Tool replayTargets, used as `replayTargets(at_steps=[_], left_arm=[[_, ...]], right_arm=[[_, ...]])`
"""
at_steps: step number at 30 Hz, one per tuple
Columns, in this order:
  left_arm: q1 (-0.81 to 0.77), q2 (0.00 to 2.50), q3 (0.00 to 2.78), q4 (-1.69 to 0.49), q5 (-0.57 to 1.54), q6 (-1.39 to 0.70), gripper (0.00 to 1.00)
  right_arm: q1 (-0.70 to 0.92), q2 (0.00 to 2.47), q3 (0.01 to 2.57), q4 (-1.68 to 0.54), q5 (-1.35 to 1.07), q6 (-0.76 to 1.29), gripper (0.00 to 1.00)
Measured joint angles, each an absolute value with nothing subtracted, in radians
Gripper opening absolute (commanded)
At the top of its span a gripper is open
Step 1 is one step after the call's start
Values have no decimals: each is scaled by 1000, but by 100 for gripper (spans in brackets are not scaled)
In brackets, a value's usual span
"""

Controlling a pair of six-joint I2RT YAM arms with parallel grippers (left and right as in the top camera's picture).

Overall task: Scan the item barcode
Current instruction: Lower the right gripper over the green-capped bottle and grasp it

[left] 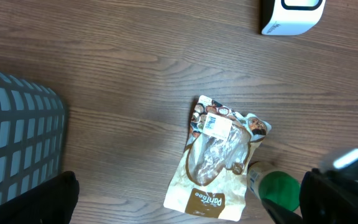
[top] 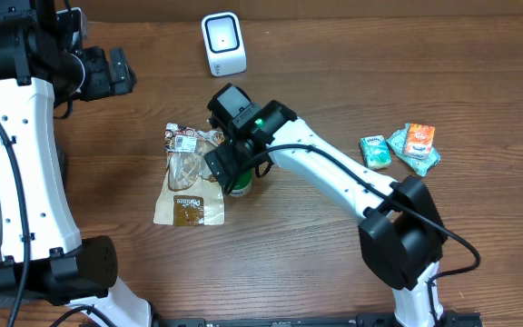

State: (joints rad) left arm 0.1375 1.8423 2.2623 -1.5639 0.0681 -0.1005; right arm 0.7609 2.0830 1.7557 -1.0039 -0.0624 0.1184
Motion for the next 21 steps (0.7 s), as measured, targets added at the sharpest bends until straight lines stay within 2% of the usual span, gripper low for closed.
replayTargets(at_steps=[21], left_arm=[[138,1842,2262,-1564,68,-101,99]], right_arm=[[762,2099,1728,-983,-47,49,100]])
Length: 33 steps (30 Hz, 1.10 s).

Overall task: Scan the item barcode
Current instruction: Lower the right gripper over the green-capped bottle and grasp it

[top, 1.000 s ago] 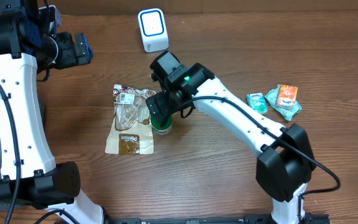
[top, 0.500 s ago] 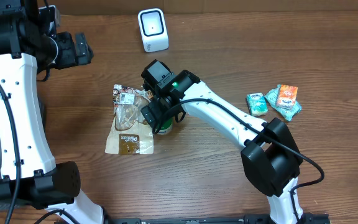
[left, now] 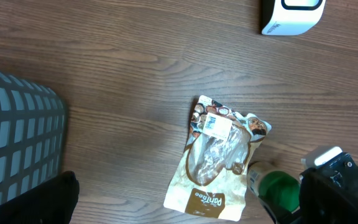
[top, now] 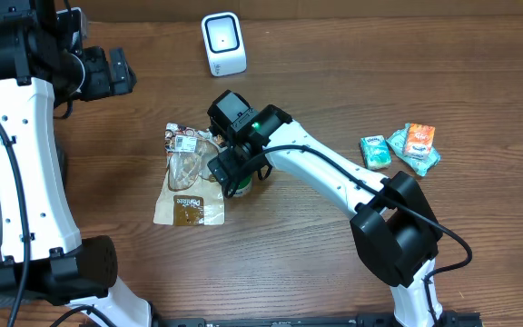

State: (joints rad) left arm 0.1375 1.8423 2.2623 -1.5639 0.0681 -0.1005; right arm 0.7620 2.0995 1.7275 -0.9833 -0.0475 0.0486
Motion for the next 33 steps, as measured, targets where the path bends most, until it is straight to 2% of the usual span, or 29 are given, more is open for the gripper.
replayTargets(at_steps=[20,33], left_arm=[[138,1842,2262,-1564,68,-101,99],[138,1842,2262,-1564,68,-101,100]], right_arm=[[765,2099,1728,-962,-41,14,96],[819,2099,1728,-961,73,-1,96]])
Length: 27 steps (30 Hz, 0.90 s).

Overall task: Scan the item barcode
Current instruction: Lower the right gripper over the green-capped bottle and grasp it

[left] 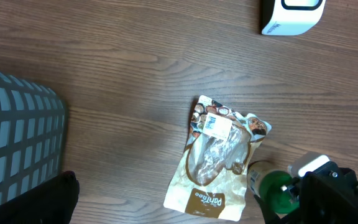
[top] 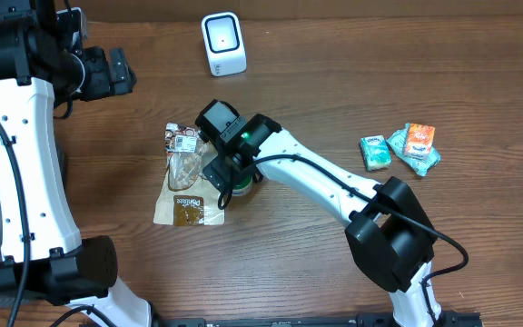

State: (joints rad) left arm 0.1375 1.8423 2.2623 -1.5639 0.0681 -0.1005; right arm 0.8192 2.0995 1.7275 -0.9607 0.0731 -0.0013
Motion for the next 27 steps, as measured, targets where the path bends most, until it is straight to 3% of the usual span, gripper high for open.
replayTargets(at_steps=[27], left_arm=[[138,1842,2262,-1564,68,-101,100]], right_arm=[[858,2101,1728,-960,132,-9,94]])
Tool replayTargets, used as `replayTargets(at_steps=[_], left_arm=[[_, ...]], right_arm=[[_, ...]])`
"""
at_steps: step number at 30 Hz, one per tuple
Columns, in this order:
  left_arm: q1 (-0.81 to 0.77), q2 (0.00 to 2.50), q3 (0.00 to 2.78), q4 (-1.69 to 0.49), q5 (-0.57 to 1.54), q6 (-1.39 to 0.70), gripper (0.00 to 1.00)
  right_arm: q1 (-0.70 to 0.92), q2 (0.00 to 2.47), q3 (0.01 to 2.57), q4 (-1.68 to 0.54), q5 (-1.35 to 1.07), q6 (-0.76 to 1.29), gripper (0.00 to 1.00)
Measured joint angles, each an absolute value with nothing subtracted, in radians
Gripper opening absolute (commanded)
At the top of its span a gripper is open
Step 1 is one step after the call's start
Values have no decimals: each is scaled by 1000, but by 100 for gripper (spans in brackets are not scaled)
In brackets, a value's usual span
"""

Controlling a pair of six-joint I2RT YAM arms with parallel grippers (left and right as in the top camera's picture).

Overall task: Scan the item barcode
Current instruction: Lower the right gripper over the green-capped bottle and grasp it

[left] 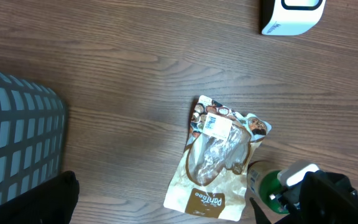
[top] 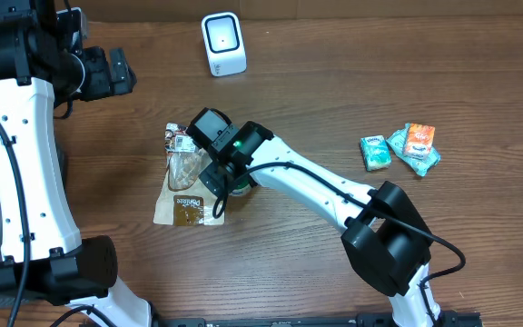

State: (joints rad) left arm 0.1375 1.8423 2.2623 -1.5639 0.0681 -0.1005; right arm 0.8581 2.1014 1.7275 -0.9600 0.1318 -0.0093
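Observation:
A white barcode scanner [top: 223, 43] stands at the back of the table, also showing at the top right of the left wrist view as the scanner [left: 291, 14]. A brown snack pouch [top: 187, 177] lies flat, and a green-capped bottle [top: 241, 188] stands at its right edge. My right gripper [top: 229, 196] hangs open over the bottle, one finger between bottle and pouch. The left wrist view shows the pouch [left: 219, 155], the green cap [left: 271, 186] and that dark finger beside it. My left gripper [top: 116, 73] is open and empty, high at the back left.
Small packets lie at the right: a teal one [top: 375, 151] and an orange one [top: 418, 140]. A grey grid basket [left: 14, 146] sits off the left side, seen only from the left wrist. The right arm [top: 334, 186] stretches across the middle.
My right gripper has shifted a little further left and toward the pouch, still over the bottle. Bottle, pouch and left arm are where they were.
At first my right gripper was above the bottle's right side. At each later moment its wrist stood further left, and now it covers the bottle with a finger next to the pouch. The bottle, the pouch and my left arm stayed put throughout.

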Motion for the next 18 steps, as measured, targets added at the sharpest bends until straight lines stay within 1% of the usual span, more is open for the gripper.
replayTargets(at_steps=[6,12,16,18], left_arm=[[138,1842,2262,-1564,68,-101,99],[138,1842,2262,-1564,68,-101,100],[138,1842,2262,-1564,68,-101,99],[138,1842,2262,-1564,68,-101,100]], right_arm=[[858,2107,1728,-960,136,-12,89],[858,2107,1728,-962,136,-9,76],[858,2107,1728,-965,135,-4,74],[858,2107,1728,-967,136,-3,71]])
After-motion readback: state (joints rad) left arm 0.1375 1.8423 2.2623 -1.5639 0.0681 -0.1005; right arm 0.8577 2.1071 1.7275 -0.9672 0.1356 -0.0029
